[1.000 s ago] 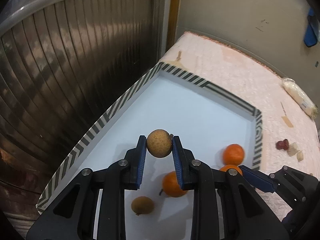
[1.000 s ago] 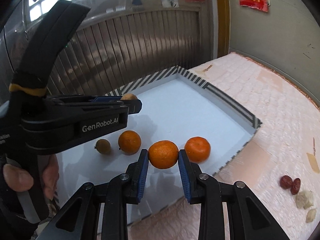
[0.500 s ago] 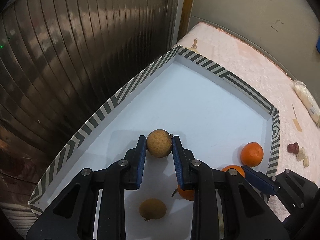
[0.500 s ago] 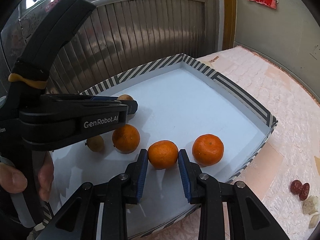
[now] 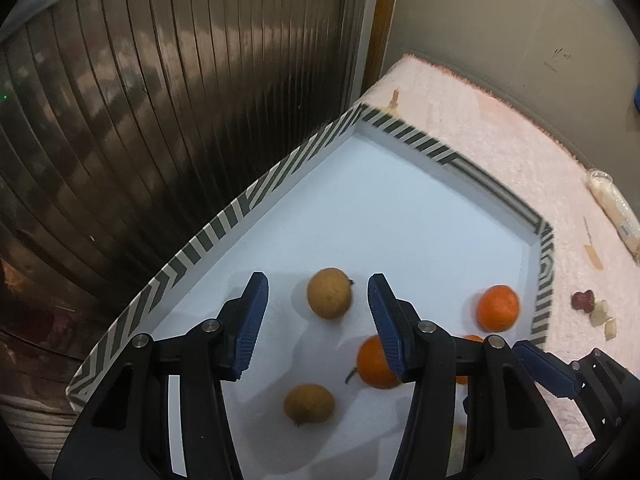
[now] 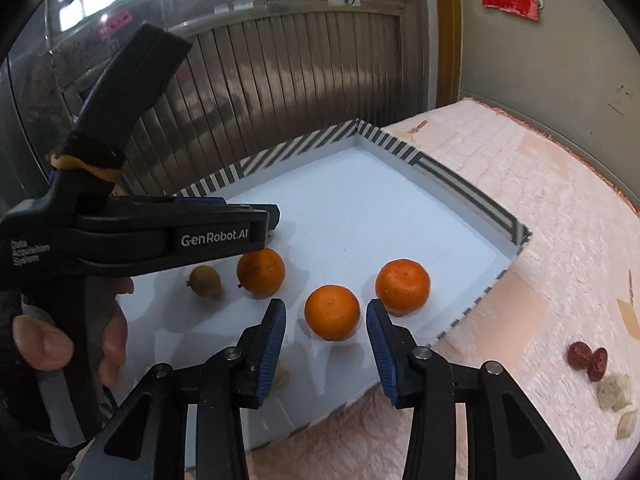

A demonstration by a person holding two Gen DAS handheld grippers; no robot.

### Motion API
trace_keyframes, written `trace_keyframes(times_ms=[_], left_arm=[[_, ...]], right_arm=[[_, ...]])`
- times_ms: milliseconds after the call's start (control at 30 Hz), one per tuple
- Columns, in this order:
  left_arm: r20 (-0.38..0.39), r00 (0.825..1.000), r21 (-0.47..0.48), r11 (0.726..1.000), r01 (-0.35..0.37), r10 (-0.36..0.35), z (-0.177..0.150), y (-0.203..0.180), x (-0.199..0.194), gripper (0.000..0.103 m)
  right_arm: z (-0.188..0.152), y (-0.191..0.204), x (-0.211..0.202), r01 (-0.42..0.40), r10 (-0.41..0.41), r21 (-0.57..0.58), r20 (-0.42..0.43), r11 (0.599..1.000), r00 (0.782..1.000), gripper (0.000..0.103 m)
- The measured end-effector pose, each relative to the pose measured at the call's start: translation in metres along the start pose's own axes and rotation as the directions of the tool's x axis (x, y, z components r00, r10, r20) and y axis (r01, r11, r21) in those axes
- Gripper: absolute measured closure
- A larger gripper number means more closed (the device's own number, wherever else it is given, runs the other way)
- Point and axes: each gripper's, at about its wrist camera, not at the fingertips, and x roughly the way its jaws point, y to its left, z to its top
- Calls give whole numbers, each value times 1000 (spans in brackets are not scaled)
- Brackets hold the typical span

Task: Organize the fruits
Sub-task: 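Lower both tools into the tray and open them to release the fruits, then withdraw both open tools from the tray back over the quilt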

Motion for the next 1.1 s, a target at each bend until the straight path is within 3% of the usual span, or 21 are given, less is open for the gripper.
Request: trace_keyframes(times_ms=[233, 533, 1100], left_arm=[[92, 996, 51, 999, -1, -4, -9, -23, -35, 51], [122, 990, 139, 989, 56, -73, -26, -75, -56, 51], [70, 975, 319, 931, 179, -211, -65, -181, -71, 51]], right_arm=[[-12, -12, -32, 15, -18, 54, 57, 998, 998, 63], [-37, -43, -75, 83, -96, 140, 90, 987, 991, 62], [-102, -113, -150, 215, -254, 306, 94, 927, 963, 62]])
